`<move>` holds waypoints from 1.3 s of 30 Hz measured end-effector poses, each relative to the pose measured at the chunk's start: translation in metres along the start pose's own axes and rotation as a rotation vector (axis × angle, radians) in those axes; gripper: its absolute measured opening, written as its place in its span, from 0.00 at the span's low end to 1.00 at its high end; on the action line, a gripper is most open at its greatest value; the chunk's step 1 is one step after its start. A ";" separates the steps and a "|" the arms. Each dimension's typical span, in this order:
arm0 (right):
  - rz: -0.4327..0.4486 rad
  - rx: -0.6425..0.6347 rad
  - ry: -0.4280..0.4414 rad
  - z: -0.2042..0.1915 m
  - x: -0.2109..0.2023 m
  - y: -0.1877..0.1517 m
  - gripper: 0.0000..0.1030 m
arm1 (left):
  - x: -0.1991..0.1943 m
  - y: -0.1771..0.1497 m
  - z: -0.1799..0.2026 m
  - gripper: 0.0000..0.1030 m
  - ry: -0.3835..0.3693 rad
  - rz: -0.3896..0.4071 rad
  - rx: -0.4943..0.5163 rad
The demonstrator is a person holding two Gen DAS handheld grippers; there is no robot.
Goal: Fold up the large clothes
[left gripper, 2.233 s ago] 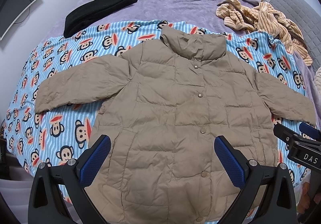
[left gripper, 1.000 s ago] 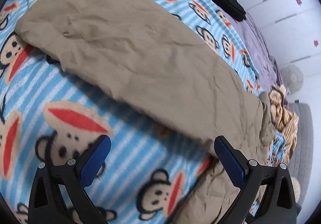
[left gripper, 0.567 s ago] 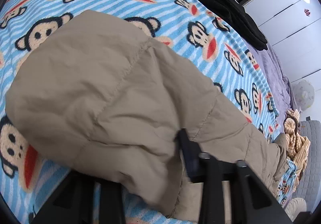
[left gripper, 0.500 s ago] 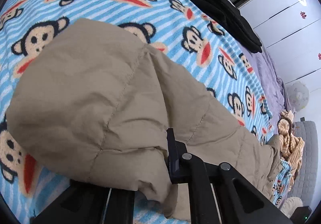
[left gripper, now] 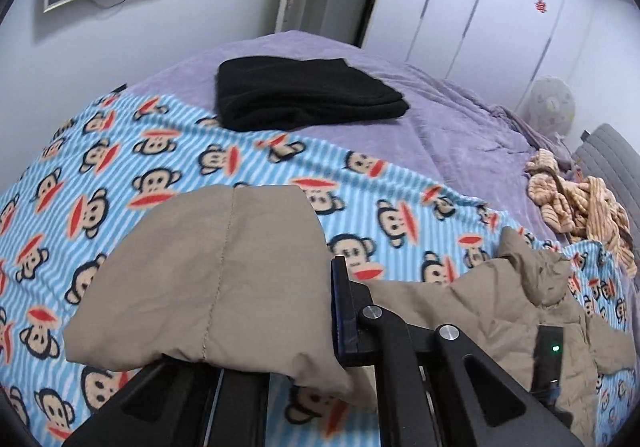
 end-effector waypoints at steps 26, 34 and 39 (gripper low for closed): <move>0.103 0.192 -0.187 0.212 -0.169 0.006 0.13 | 0.080 -0.184 0.358 0.24 -0.208 -0.325 0.585; 0.133 0.140 -0.177 0.201 -0.180 0.012 0.18 | 0.031 -0.140 0.299 1.00 -0.171 -0.240 0.542; 0.192 -0.077 -0.225 0.147 -0.185 0.022 0.85 | 0.038 -0.096 0.205 1.00 -0.064 -0.257 0.299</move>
Point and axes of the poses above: each gripper's, at about its wrist camera, not at the fingertips, and x roughly the way its jaws point, z to its right, y to its top, the point moved 1 cm from there along x, roughly the way its jaws point, and after that the axes turned 2 degrees about z, right-handed, at the moved point
